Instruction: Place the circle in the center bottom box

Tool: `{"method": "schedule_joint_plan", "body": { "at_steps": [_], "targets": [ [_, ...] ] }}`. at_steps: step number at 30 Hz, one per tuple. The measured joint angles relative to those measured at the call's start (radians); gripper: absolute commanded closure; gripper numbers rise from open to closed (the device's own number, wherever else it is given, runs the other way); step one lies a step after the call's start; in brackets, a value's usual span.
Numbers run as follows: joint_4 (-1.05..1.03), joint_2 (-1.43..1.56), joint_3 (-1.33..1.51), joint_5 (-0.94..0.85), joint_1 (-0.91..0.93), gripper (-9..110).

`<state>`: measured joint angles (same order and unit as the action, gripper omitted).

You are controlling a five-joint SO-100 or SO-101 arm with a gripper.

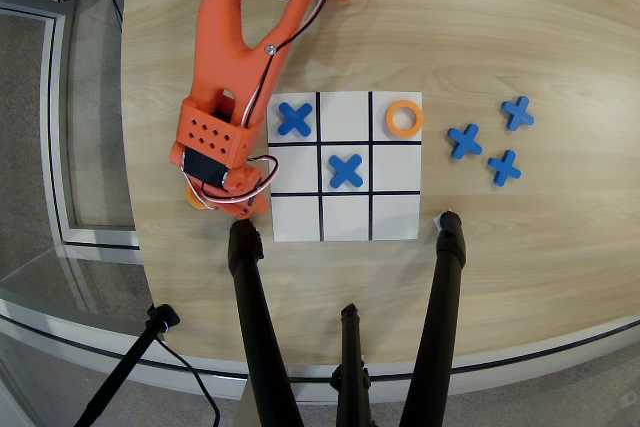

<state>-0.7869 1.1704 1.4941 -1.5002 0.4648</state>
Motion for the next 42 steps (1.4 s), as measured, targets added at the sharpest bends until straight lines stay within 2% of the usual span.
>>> {"method": "schedule_joint_plan", "body": {
  "at_steps": [42],
  "targets": [
    [-0.02, -0.104, -0.04, -0.012, -0.021, 79]
  ]
}}
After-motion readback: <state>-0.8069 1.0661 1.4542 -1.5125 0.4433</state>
